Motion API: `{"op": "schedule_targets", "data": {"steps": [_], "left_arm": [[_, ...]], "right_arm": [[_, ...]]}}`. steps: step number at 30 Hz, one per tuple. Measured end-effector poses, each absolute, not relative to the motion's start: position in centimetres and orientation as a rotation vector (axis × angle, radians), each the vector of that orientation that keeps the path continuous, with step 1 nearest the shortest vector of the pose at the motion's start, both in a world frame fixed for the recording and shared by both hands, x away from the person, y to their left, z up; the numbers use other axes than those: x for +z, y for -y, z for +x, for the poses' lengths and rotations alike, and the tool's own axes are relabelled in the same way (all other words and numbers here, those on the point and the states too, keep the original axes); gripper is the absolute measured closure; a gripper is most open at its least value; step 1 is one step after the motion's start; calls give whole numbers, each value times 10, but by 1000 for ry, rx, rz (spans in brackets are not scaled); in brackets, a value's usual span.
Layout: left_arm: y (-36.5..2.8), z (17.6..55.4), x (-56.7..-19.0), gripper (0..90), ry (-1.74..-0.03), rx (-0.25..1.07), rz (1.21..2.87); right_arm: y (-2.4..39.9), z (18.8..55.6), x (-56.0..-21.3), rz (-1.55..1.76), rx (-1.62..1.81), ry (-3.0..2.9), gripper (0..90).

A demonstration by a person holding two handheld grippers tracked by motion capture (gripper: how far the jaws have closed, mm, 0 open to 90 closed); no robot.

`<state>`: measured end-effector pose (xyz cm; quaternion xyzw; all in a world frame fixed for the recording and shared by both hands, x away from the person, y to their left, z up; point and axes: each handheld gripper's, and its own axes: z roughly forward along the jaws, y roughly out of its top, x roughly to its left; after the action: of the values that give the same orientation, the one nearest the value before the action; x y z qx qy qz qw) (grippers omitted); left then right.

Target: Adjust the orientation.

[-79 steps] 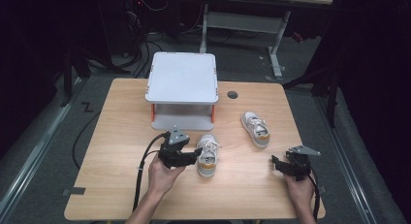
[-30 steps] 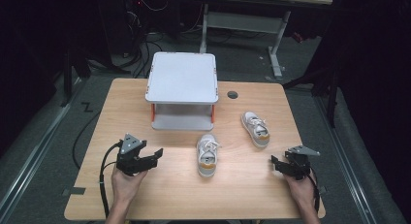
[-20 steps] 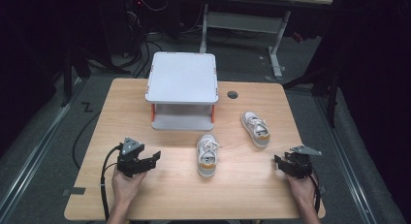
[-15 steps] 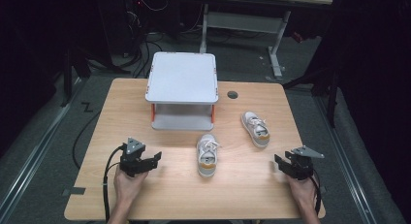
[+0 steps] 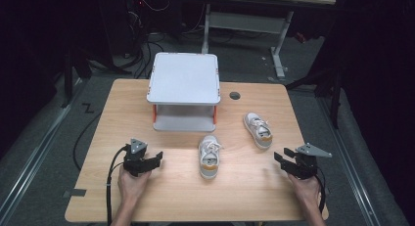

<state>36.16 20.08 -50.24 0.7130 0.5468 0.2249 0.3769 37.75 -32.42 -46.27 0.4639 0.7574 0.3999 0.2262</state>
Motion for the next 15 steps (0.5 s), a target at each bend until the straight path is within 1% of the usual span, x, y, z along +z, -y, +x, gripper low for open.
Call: {"op": "schedule_targets", "data": {"steps": [2, 4, 10, 12, 15], "left_arm": [[-200, 363, -504, 300, -1407, 578, 1822], [-199, 363, -505, 301, -1411, 580, 1826], [-197, 366, -506, 307, -1437, 583, 1850], [-197, 366, -506, 307, -1440, 580, 1861], [-192, 366, -506, 300, -1431, 615, 1900]], "right_arm": [[322, 378, -457, 1260, 1135, -2096, 466], [320, 380, -451, 1230, 1168, -2098, 469], [304, 397, -432, 1174, 1167, -2154, 523], [302, 399, -431, 1181, 1163, -2161, 526], [294, 411, -428, 1190, 1141, -2187, 545]]}}
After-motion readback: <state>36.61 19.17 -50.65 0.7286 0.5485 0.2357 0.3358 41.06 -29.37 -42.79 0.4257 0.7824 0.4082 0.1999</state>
